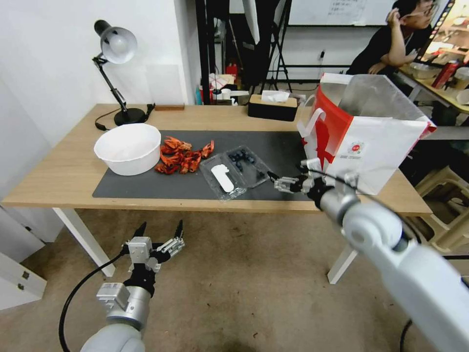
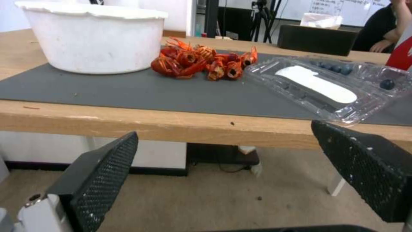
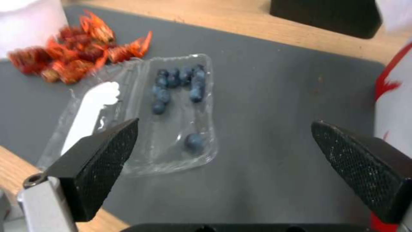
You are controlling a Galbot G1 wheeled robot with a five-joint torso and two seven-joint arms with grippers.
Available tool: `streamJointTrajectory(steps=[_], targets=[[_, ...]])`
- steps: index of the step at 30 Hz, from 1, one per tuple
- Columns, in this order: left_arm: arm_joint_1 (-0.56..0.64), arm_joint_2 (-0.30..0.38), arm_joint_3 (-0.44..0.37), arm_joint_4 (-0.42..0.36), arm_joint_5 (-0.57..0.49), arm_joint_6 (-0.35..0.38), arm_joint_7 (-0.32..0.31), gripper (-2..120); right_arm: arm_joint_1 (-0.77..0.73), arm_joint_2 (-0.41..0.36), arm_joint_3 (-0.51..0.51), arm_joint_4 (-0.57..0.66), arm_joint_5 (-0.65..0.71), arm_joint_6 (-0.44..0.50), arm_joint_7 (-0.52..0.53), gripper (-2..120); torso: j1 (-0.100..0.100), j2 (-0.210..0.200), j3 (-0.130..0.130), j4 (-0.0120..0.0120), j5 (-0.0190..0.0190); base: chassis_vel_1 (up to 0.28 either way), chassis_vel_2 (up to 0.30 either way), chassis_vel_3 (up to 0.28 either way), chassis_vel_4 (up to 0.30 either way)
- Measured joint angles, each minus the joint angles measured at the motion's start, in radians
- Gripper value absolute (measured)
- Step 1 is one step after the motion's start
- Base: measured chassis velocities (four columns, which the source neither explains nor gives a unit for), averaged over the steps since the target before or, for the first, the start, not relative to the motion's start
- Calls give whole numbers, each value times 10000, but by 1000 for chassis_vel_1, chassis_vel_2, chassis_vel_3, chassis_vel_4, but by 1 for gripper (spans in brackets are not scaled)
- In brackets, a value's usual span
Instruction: Close the takeout container lid, then place the container into the takeout bag.
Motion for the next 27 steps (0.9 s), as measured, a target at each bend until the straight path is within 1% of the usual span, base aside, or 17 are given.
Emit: streamJointTrajectory(steps=[2,3,5,7,8,9,10,11,12,15,16,20,21,23,24,27], targets=[[27,-39,-18,3,22,-18,-5,100,956,-344,-773,-351,462,-209,-77,100,0,0,0,-2,3,0,0,0,0],[27,-39,-18,3,22,-18,-5,100,956,-344,-773,-351,462,-209,-77,100,0,0,0,-2,3,0,0,0,0],[48,-51,-66,3,27,-33,-17,100,1824,-571,-1692,-855,710,-270,-354,100,0,1,-2,-4,2,0,0,0,0],[77,-45,-127,3,24,-44,-22,100,2729,-662,-2575,-1507,663,-272,-846,100,0,0,-1,-4,5,0,0,0,0],[77,-45,-127,3,24,-44,-22,100,2729,-662,-2575,-1507,663,-272,-846,100,0,0,-1,-4,5,0,0,0,0],[89,-39,-164,0,21,-52,-23,100,3244,-677,-2980,-1874,578,-266,-1219,100,1,0,0,-2,3,0,0,0,0],[94,-36,-174,0,19,-56,-23,100,3493,-680,-3180,-2060,497,-255,-1423,100,1,0,-1,-2,3,0,0,0,0],[101,-33,-188,-2,16,-76,-24,100,4119,-666,-3631,-2539,290,-236,-2010,100,0,0,-1,-1,1,0,0,0,0],[101,-33,-188,-2,16,-76,-24,100,4119,-666,-3631,-2539,290,-236,-2010,100,0,0,-1,-1,1,0,0,0,0],[117,-46,-199,-8,16,-108,-30,100,5133,-625,-4449,-3329,-196,-200,-3197,100,0,0,-1,-2,0,0,0,0,0],[117,-46,-199,-8,16,-108,-30,100,5133,-625,-4449,-3329,-196,-200,-3197,100,0,0,-1,-2,0,0,0,0,0],[144,-45,-216,-40,17,-129,-24,100,5738,-554,-5217,-3940,-1044,-172,-4468,100,0,2,-1,-3,3,0,0,0,0],[144,-45,-216,-40,17,-129,-24,100,5738,-554,-5217,-3940,-1044,-172,-4468,100,0,2,-1,-3,3,0,0,0,0],[146,-32,-232,-49,14,-144,-28,100,5980,-461,-5559,-4192,-1637,-150,-5116,100,0,2,-1,-5,2,0,0,0,0],[146,-32,-232,-49,14,-144,-28,100,5980,-461,-5559,-4192,-1637,-150,-5116,100,0,2,-1,-5,2,0,0,0,0],[142,-22,-250,-50,-12,-147,-63,100,6209,-337,-5838,-4435,-2376,37,-5626,100,0,2,-2,-2,-1,0,0,0,0]])
